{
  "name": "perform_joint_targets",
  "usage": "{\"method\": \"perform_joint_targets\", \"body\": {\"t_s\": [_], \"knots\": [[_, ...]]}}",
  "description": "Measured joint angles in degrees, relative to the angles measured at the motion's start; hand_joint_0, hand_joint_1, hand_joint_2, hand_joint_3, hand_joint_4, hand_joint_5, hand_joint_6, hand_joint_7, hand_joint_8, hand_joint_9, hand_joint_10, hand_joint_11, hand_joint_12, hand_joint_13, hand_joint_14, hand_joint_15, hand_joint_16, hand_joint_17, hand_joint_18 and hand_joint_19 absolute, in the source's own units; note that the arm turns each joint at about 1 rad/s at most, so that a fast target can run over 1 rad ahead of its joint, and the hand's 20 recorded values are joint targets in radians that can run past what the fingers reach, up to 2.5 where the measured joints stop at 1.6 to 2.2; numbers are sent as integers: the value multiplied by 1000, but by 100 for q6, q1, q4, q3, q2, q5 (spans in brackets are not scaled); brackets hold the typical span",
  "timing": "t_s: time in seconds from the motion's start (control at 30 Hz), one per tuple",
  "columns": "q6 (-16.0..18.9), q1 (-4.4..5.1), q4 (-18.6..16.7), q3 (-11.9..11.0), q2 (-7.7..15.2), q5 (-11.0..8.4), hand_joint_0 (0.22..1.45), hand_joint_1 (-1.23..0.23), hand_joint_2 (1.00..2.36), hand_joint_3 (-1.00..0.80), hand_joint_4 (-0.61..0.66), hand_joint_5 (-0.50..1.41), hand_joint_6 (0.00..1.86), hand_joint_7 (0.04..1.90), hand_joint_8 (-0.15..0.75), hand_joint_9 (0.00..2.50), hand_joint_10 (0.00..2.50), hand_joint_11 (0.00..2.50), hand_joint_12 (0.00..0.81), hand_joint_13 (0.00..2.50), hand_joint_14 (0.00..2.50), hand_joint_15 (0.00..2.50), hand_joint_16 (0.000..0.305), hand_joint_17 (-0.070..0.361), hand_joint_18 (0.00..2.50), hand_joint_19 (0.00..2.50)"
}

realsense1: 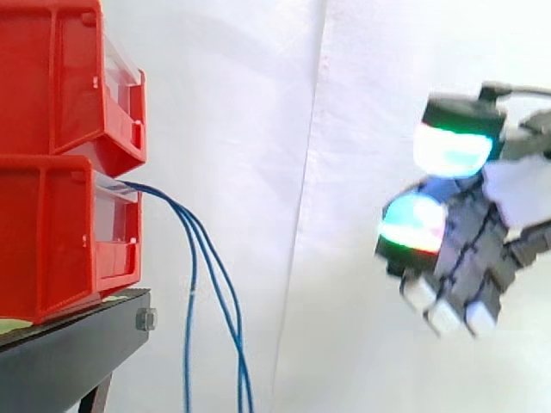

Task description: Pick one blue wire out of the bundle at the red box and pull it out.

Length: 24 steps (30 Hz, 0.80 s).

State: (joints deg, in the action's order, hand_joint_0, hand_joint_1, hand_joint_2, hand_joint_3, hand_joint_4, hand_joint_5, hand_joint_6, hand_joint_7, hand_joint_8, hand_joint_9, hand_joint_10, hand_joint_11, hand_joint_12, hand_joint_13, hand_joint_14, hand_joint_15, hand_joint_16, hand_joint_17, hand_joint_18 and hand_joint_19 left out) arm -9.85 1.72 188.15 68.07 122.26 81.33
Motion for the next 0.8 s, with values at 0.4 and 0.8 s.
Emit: {"method": "perform_joint_targets", "body": {"t_s": [0.4,0.8], "knots": [[-924,213,-1826,243,819,-525,485,-616,1000,-488,251,-108,514,1180,326,838,6,313,466,786,9,293,67,151,754,383],[-1589,531,-3648,-201,1628,-1075,485,-613,1001,-484,254,-105,504,1193,333,850,6,325,466,793,11,293,67,151,753,392]]}}
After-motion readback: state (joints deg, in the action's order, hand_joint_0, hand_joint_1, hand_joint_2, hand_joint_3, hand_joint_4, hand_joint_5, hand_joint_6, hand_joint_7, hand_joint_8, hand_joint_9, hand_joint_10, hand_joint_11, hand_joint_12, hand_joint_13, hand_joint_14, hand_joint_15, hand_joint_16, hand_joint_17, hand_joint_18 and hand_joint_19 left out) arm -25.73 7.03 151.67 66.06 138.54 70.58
